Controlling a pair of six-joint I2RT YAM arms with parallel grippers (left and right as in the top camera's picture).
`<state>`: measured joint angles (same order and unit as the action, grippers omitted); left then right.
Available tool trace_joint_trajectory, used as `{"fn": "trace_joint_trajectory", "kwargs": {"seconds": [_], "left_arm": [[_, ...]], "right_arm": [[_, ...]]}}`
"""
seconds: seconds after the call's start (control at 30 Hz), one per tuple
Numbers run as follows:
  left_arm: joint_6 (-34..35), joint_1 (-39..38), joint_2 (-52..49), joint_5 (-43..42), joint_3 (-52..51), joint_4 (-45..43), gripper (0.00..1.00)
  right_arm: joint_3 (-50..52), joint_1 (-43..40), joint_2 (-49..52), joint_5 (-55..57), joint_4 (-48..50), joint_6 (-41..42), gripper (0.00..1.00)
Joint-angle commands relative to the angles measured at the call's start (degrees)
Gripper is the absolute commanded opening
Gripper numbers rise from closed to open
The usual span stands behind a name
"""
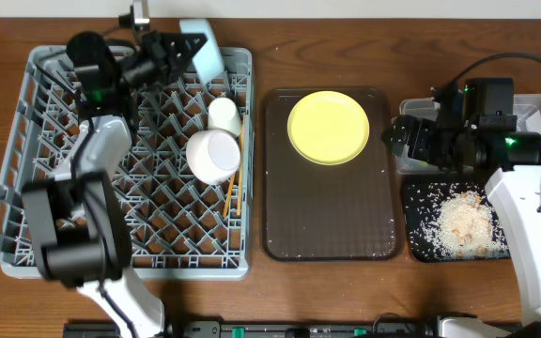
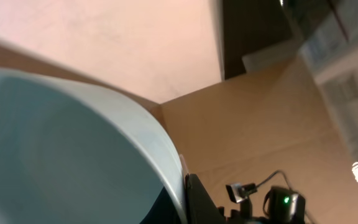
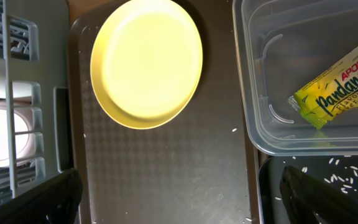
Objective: Sort waste into correct bins and load items into the dishwasher rack
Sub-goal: 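Lift the blue bowl and carry it into the grey rack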
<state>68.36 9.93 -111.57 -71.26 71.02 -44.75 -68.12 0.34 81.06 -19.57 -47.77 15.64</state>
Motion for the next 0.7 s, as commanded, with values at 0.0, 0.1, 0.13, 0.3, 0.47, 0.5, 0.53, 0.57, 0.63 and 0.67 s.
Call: {"fn": "trace_joint_trajectory", "kwargs": {"seconds": [0.0, 0.1, 0.13, 0.3, 0.47, 0.5, 0.53, 0.57, 0.63, 0.67], "left_arm": [[8.9, 2.95, -4.04, -5.31, 0.2, -1.46, 0.06], [8.9, 5.05, -6.62, -6.16, 0.2, -1.46, 0.06], [8.87, 5.7, -7.17, -6.56, 0.2, -1.46, 0.06], [8.44, 8.26, -7.69, -8.35, 0.2, -1.49, 0.15], [8.46, 10.27, -7.69, -10.97, 0.2, -1.49, 0.42], [8.46, 10.75, -7.69, -11.52, 0.2, -1.51, 0.42], [8.48, 11.39, -7.69, -12.09, 0.2, -1.53, 0.42], [8.5, 12.04, -7.67, -12.61, 0.2, -1.53, 0.42], [8.76, 13.66, -7.43, -13.97, 0.2, -1.99, 0.42], [8.96, 14.6, -7.21, -14.84, 0.2, -2.32, 0.42]], "right_arm": [[-0.11, 0.48, -0.04, -0.35, -0.02, -0.7, 0.99], [-0.11, 0.48, -0.04, -0.35, -0.02, -0.7, 0.99], [-0.11, 0.48, -0.04, -0.35, -0.02, -0.7, 0.99], [-0.11, 0.48, -0.04, -0.35, -0.02, -0.7, 0.99], [-0.11, 0.48, -0.04, -0.35, -0.02, -0.7, 0.99], [-0.11, 0.48, -0.04, -0.35, -0.02, -0.7, 0.99], [-0.11, 0.48, -0.04, -0.35, -0.02, -0.7, 0.99], [-0.11, 0.48, -0.04, -0.35, -0.02, -0.7, 0.99], [-0.11, 0.48, -0.04, -0.35, -0.04, -0.7, 0.99], [-0.11, 0.48, -0.04, -0.39, 0.02, -0.7, 0.99]]}}
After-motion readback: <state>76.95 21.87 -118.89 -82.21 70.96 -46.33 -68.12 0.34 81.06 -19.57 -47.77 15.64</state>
